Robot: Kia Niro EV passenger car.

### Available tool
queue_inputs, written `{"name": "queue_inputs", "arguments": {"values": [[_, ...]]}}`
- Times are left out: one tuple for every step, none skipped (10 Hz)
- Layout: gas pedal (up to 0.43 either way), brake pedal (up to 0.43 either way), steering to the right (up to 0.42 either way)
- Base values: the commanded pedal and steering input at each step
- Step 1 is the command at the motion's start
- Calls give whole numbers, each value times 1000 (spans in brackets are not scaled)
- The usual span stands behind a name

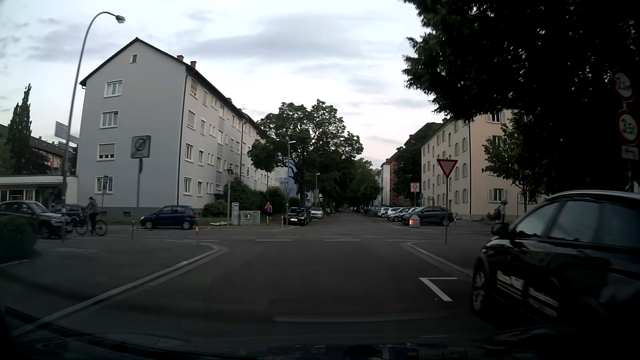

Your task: Follow the waypoints while adhering to traffic rules and regulations

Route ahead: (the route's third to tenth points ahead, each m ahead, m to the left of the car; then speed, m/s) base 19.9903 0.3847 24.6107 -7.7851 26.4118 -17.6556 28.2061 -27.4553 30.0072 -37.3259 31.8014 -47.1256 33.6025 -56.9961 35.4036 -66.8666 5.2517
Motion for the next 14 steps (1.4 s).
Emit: {"name": "queue_inputs", "arguments": {"values": [[0,91,39],[0,98,42],[0,98,42],[0,104,42],[0,122,42],[0,140,41],[0,140,39],[0,152,37],[0,152,35],[0,159,34],[0,165,31],[0,159,25],[0,159,19],[0,152,15]]}}
